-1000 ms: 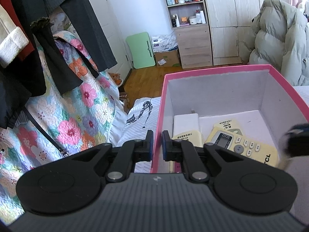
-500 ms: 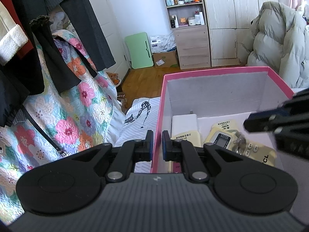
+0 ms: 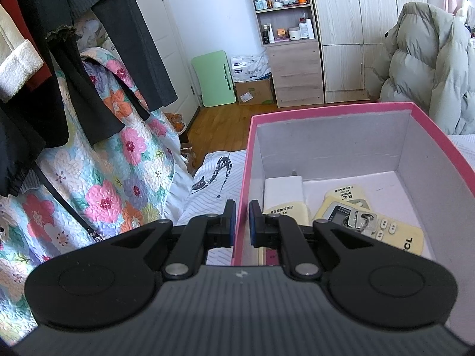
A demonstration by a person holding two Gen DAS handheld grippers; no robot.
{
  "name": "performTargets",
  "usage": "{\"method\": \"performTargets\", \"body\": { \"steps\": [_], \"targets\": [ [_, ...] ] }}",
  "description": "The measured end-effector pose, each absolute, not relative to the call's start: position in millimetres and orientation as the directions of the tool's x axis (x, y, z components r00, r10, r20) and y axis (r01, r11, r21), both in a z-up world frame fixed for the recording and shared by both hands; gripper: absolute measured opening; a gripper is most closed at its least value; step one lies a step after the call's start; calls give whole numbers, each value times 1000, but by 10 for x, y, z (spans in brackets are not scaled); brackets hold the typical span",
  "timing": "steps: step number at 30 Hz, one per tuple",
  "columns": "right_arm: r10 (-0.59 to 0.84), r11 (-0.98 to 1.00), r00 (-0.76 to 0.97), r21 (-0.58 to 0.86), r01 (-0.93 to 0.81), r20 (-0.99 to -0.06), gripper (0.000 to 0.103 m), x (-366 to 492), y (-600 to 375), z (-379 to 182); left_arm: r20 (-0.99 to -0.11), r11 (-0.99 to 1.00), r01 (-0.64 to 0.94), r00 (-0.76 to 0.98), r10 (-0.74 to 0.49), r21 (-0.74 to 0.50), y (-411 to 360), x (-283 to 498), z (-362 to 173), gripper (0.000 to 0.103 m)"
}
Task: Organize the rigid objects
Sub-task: 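Return the right tool to the bed and grasp the second key set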
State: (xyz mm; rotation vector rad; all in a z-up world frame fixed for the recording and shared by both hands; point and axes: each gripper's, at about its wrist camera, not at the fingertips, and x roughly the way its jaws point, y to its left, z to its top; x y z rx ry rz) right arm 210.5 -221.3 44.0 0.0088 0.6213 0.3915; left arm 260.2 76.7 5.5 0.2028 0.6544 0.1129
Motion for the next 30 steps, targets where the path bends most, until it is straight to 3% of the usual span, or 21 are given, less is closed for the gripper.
{"method": "performTargets", "body": {
  "steps": [15,25,30],
  "targets": [
    [317,929,639,94,-357,-701,38,2315,-2502,-132,-588,967,-38,787,184,253,783,2607,83,8],
    [307,946,639,157,-282,-705,50,3014,-2413,-635,-589,964,-38,785,191,262,737,2611,67,8],
    [295,946,685,105,-305,-666,55,3074,-2272,-768,-589,962,-36,785,194,269,715,2614,57,9]
  ]
}}
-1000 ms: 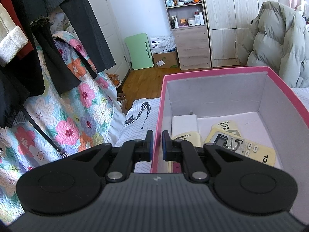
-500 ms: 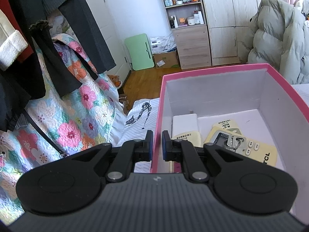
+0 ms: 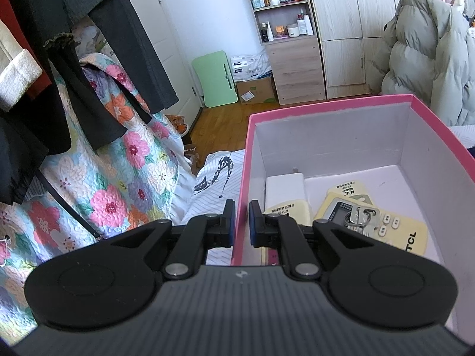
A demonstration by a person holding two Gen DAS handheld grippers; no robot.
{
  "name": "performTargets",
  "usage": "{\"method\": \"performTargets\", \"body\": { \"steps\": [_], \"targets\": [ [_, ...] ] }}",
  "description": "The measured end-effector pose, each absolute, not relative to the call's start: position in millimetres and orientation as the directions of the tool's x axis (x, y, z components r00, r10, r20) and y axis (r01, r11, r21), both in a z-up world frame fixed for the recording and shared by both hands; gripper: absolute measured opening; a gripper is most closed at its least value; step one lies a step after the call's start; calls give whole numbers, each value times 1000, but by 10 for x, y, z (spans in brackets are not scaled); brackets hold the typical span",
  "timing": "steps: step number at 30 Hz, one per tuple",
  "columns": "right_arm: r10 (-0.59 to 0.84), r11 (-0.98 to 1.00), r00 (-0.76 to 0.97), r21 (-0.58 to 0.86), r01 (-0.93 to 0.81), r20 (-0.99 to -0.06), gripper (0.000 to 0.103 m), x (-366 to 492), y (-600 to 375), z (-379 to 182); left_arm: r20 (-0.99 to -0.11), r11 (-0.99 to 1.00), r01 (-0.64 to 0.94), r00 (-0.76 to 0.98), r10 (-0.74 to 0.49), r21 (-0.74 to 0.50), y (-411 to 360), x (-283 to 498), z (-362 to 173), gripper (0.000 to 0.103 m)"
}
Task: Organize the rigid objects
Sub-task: 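Return the right tool to the bed and grasp the second key set, then carry the second key set into the pink box and open the right tool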
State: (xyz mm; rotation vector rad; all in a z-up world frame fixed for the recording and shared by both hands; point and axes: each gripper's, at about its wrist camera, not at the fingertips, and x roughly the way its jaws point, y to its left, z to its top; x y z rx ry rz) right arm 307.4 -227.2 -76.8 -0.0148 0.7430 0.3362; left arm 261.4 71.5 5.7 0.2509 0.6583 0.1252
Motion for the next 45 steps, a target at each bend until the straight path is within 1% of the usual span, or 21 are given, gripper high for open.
{"method": "performTargets", "body": {
  "steps": [2,3,5,6,8,15,22,29,32,34,38,42,45],
  "targets": [
    [271,947,707,49,-318,-653,48,3046,-2205,-771,-589,962,-36,785,194,270,703,2614,54,9],
    [270,947,712,44,-319,-648,39,3024,-2196,-764,-588,962,-36,785,195,271,703,2613,54,9],
    [294,942,705,70,-329,-646,8,2988,-2221,-739,-588,962,-36,785,194,270,711,2616,56,9],
    [302,940,703,79,-332,-644,4,2969,-2233,-728,-588,962,-36,785,195,270,704,2614,54,9],
    [288,945,718,69,-318,-634,5,2916,-2259,-712,-588,963,-36,785,194,269,689,2608,52,9],
    [306,947,744,108,-303,-595,5,2747,-2358,-614,-588,962,-37,785,195,269,692,2611,53,9],
    [335,940,779,127,-318,-530,5,2475,-2338,-279,-588,963,-38,785,195,268,678,2596,47,9],
    [457,889,764,231,-395,-455,5,2206,-2232,282,-588,962,-37,785,195,270,675,2594,42,9],
    [563,824,704,362,-436,-433,5,2179,-2164,459,-588,961,-34,785,195,273,673,2592,33,9],
    [629,771,643,453,-447,-436,5,2214,-2073,540,-587,961,-34,785,195,275,669,2590,24,9],
    [696,714,541,531,-456,-472,5,2366,-1744,612,-587,961,-33,786,194,274,665,2589,21,9],
    [715,698,462,570,-433,-525,5,2585,-1372,520,-588,966,-31,788,183,258,671,2579,20,9],
    [747,664,374,647,-375,-550,6,2828,-1121,325,-588,967,-33,788,180,251,674,2577,16,9]
  ]
}}
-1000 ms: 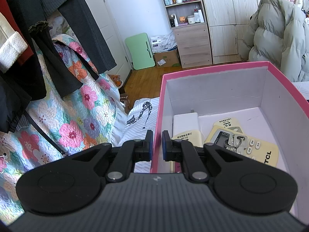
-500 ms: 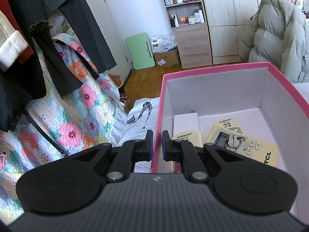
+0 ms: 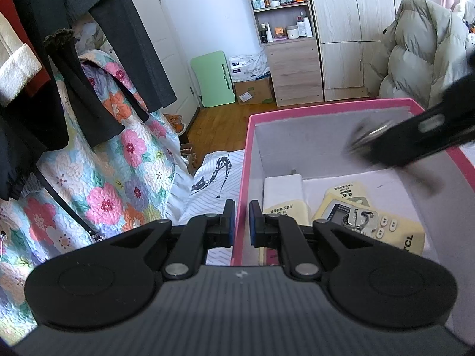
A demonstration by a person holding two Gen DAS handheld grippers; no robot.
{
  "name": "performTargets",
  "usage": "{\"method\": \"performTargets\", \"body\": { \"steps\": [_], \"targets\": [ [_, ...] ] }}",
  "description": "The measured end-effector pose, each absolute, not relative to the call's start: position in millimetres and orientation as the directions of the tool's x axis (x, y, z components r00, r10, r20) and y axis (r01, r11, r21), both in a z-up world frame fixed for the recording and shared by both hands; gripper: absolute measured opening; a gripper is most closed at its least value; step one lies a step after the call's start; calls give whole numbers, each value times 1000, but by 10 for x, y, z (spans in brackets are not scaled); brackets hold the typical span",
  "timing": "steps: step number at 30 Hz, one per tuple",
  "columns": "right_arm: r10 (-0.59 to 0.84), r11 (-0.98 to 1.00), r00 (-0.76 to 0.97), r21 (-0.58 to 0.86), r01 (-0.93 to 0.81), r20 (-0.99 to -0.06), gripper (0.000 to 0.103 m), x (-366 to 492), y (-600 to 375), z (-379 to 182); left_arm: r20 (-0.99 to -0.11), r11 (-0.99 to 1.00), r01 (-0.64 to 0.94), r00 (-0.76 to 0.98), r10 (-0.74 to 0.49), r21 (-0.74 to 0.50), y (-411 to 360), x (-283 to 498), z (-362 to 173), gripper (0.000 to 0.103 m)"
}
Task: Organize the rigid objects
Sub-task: 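Carry the second key set into the pink box and open the right tool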
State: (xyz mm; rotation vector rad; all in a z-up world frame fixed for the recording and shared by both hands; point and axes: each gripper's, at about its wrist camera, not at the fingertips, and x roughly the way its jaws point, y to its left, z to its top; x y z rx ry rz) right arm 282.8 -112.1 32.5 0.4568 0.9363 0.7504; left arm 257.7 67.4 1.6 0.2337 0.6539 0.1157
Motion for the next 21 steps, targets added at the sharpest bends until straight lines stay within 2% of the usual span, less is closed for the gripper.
{"method": "performTargets", "body": {
  "steps": [3,10,12,13,15,21],
  "targets": [
    [764,645,305,693,-321,-569,6,3037,-893,118,-589,965,-36,786,187,258,655,2579,10,9],
    [738,673,281,694,-255,-613,6,3299,-555,-184,-590,971,-34,789,172,237,680,2568,23,9],
    [725,686,294,689,-233,-622,14,3340,-498,-240,-590,971,-34,789,172,237,676,2564,22,9],
    [712,700,302,677,-228,-634,15,3356,-502,-255,-590,971,-34,789,171,237,677,2564,22,9],
    [673,737,330,633,-235,-661,27,3355,-474,-251,-590,971,-33,789,170,235,676,2563,22,9],
    [666,744,396,603,-288,-632,28,3133,-701,-52,-590,971,-33,789,170,235,673,2552,17,9]
  ]
}}
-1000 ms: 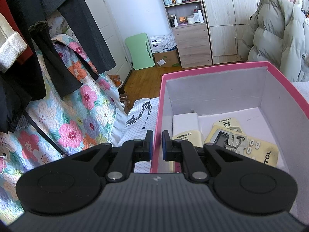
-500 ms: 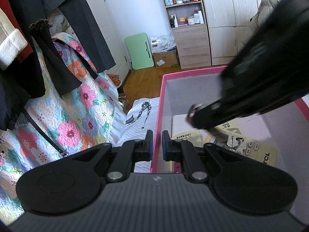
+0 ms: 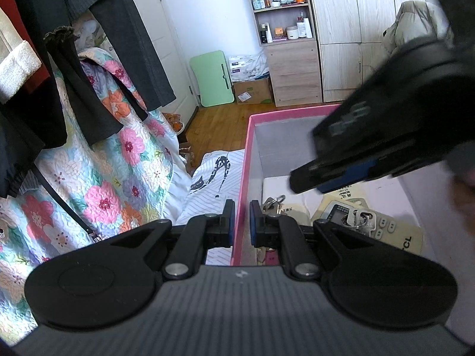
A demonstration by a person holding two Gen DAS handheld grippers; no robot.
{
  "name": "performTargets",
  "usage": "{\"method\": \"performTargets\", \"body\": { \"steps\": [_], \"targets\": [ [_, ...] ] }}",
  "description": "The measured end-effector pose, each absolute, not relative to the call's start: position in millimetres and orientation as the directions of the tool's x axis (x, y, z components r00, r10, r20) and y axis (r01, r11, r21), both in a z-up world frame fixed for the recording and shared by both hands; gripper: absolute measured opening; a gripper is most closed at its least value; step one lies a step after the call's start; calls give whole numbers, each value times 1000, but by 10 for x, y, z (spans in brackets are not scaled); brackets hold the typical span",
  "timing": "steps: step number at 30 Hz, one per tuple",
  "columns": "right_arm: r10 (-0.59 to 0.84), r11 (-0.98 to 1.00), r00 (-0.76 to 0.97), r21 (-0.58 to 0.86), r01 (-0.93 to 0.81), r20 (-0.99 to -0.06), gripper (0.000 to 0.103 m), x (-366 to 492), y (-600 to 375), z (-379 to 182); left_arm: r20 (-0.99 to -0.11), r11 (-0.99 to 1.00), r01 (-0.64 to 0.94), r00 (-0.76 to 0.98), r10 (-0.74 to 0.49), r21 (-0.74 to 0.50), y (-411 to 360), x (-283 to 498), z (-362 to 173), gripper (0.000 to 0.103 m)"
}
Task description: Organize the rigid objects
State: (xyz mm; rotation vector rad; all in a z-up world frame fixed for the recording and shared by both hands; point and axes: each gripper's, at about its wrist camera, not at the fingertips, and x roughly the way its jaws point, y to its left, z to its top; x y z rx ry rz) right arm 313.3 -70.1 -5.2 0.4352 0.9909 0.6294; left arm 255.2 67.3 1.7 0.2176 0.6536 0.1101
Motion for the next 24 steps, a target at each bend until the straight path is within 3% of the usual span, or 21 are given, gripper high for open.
{"method": "performTargets", "body": {
  "steps": [11,24],
  "targets": [
    [601,797,570,473,-376,-560,31,2291,-1330,399,-591,968,-39,786,183,249,693,2574,24,9],
    [508,859,684,364,-359,-524,31,1588,-1923,402,-604,964,-40,772,198,264,685,2616,14,10]
  ]
}}
